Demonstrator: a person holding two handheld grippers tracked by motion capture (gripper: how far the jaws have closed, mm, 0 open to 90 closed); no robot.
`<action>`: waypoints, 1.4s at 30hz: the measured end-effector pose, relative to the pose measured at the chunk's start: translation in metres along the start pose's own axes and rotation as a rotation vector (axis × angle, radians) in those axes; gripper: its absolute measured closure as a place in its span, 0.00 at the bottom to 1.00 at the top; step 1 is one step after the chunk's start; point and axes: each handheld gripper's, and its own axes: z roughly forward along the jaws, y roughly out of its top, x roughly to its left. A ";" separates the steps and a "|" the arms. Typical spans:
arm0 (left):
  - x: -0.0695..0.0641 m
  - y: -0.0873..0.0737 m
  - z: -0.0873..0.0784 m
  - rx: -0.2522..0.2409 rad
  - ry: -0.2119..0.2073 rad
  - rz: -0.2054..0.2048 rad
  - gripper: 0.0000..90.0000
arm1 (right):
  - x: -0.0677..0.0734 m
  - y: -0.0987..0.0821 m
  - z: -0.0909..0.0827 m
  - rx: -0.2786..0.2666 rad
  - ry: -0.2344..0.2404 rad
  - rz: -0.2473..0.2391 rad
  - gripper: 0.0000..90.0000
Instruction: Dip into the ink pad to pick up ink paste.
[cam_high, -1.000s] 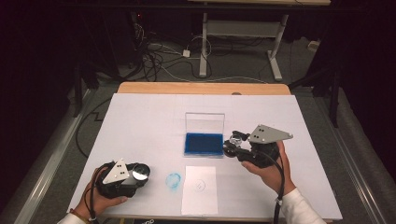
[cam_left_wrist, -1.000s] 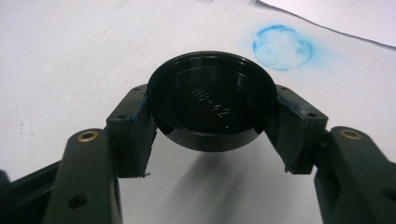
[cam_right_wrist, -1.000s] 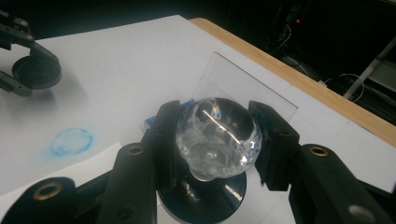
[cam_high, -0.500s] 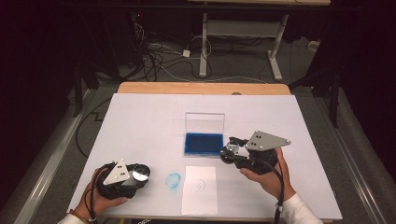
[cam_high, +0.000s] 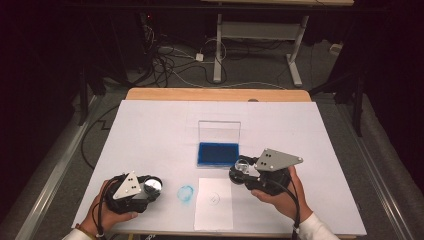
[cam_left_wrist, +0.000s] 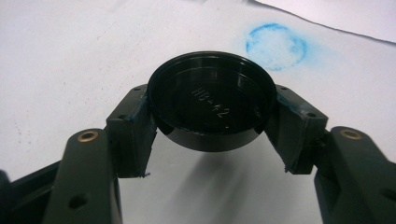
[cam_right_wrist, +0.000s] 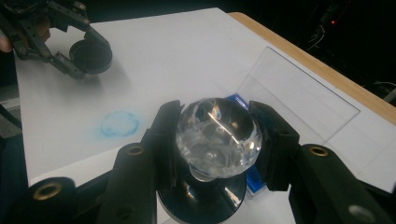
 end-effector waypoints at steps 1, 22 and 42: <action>0.000 0.000 0.000 -0.002 0.000 -0.001 0.40 | 0.002 0.000 0.001 0.000 0.005 0.001 0.63; -0.001 0.000 0.002 0.011 -0.007 0.003 0.40 | 0.036 -0.018 0.047 0.046 0.089 -0.026 0.63; -0.001 0.001 0.002 0.012 -0.009 0.005 0.40 | 0.052 -0.031 0.075 0.102 0.128 -0.039 0.63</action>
